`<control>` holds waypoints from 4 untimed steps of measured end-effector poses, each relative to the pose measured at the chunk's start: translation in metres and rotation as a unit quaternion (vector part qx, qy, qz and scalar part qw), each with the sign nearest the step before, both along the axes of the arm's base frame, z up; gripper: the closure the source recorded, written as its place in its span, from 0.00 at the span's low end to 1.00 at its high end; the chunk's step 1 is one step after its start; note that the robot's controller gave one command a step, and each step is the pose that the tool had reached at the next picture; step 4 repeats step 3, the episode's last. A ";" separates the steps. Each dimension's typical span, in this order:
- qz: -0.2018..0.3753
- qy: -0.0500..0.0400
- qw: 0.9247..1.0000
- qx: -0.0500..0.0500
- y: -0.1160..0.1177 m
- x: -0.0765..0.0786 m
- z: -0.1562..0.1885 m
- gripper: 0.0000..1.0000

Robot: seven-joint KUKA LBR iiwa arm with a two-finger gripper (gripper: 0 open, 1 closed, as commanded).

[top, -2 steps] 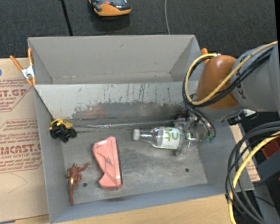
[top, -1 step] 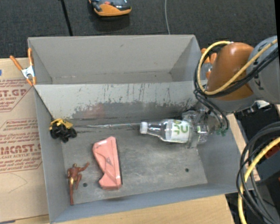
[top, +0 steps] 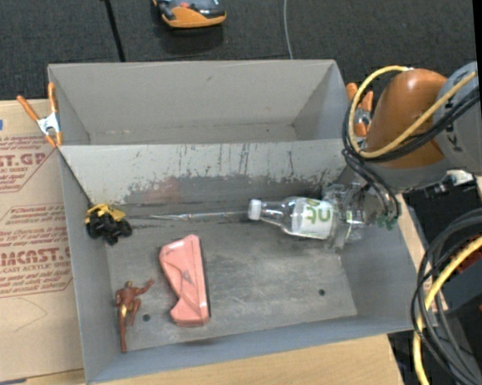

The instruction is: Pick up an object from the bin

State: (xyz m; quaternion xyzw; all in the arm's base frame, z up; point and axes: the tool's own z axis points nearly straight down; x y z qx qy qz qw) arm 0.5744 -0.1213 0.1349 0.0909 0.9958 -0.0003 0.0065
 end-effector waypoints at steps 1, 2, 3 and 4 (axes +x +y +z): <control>-0.013 0.011 1.000 0.002 0.006 -0.011 -0.010 1.00; -0.018 0.007 1.000 0.002 0.005 0.000 0.059 1.00; -0.017 0.006 1.000 0.002 0.009 -0.008 0.112 1.00; -0.017 0.006 1.000 0.002 0.009 -0.008 0.112 1.00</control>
Offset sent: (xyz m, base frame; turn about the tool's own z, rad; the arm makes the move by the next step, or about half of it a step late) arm 0.0027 0.0033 0.0722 0.0393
